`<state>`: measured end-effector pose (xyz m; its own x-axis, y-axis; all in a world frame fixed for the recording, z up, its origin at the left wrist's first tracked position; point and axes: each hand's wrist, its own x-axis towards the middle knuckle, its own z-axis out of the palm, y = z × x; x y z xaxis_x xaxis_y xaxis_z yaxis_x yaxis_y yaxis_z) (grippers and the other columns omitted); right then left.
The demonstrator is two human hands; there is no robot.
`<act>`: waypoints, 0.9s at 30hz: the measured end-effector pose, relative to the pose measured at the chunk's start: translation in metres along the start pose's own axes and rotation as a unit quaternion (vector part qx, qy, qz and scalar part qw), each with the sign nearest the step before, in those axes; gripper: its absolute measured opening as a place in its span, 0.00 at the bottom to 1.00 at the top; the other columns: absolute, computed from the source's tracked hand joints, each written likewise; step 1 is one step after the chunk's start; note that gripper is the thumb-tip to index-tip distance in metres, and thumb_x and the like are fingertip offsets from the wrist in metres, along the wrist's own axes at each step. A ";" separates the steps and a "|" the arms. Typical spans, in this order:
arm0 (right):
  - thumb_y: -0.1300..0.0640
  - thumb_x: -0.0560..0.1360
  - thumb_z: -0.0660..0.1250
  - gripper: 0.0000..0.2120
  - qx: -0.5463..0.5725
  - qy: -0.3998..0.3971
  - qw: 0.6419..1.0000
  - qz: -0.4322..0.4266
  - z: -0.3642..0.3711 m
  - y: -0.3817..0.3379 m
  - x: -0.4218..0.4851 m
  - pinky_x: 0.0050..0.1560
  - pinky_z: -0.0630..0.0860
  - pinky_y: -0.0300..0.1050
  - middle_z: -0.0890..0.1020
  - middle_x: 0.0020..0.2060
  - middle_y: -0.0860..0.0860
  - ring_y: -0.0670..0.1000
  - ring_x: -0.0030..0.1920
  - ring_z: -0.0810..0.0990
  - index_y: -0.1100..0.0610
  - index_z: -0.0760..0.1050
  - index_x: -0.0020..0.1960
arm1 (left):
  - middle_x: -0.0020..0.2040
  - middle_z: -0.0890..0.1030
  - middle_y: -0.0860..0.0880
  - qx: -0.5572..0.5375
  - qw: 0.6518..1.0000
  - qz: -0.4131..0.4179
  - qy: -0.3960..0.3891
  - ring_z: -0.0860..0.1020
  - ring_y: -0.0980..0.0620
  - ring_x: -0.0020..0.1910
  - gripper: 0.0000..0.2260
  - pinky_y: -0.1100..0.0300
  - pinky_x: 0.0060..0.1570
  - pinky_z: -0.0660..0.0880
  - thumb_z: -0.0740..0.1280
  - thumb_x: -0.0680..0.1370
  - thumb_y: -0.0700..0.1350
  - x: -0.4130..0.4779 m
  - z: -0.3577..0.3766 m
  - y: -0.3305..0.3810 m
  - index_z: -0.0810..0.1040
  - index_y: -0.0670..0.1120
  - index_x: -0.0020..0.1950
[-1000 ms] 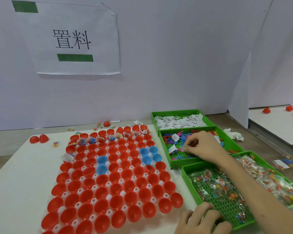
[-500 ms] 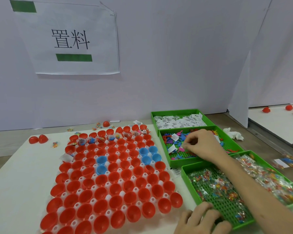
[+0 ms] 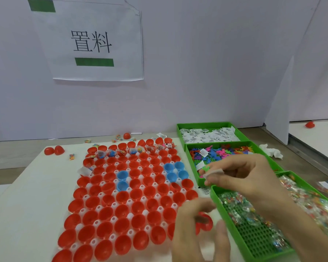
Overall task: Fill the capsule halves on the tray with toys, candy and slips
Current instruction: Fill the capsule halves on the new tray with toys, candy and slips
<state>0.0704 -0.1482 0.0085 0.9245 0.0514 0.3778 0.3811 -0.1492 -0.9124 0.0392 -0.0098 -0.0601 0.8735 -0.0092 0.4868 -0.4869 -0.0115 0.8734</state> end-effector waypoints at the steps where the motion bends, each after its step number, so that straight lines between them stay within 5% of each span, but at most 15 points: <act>1: 0.58 0.62 0.81 0.08 0.011 0.000 1.000 -0.011 0.005 0.002 -0.006 0.43 0.82 0.39 0.87 0.41 0.55 0.54 0.41 0.87 0.52 0.87 0.39 | 0.42 0.83 0.53 -0.020 0.999 0.014 0.032 0.82 0.55 0.37 0.15 0.65 0.38 0.78 0.72 0.68 0.43 0.001 -0.003 0.001 0.78 0.59 0.50; 10: 0.57 0.67 0.78 0.07 -0.111 0.054 0.987 -0.102 0.023 0.020 -0.023 0.49 0.81 0.41 0.87 0.42 0.44 0.47 0.47 0.87 0.48 0.87 0.43 | 0.43 0.86 0.40 -0.253 0.951 -0.169 0.051 0.85 0.44 0.42 0.08 0.60 0.40 0.81 0.69 0.69 0.42 0.017 -0.016 -0.004 0.85 0.43 0.45; 18: 0.60 0.68 0.76 0.09 -0.205 0.106 0.960 -0.160 0.028 0.015 -0.025 0.47 0.80 0.47 0.86 0.43 0.40 0.46 0.46 0.85 0.49 0.85 0.47 | 0.47 0.86 0.40 -0.306 0.932 -0.193 -0.005 0.85 0.43 0.48 0.09 0.59 0.45 0.81 0.70 0.69 0.41 0.021 -0.024 -0.003 0.85 0.45 0.47; 24: 0.63 0.71 0.77 0.12 -0.124 0.060 0.985 -0.106 0.033 0.014 -0.027 0.52 0.80 0.41 0.86 0.46 0.44 0.47 0.50 0.86 0.48 0.80 0.47 | 0.46 0.86 0.41 -0.304 0.930 -0.207 0.007 0.85 0.46 0.45 0.10 0.62 0.41 0.80 0.75 0.66 0.41 0.025 -0.030 -0.005 0.86 0.46 0.47; 27: 0.63 0.72 0.76 0.13 -0.137 0.019 0.986 -0.091 0.030 0.014 -0.025 0.52 0.80 0.47 0.86 0.49 0.44 0.49 0.53 0.85 0.46 0.78 0.44 | 0.46 0.86 0.44 -0.241 0.958 -0.156 -0.005 0.84 0.49 0.44 0.10 0.64 0.42 0.79 0.72 0.66 0.44 0.025 -0.032 -0.004 0.87 0.47 0.46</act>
<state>0.0524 -0.1220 -0.0182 0.8376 0.0656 0.5423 0.5196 -0.4024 -0.7537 0.0635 0.0222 -0.0508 0.9748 -0.0906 0.2039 -0.1429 0.4485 0.8823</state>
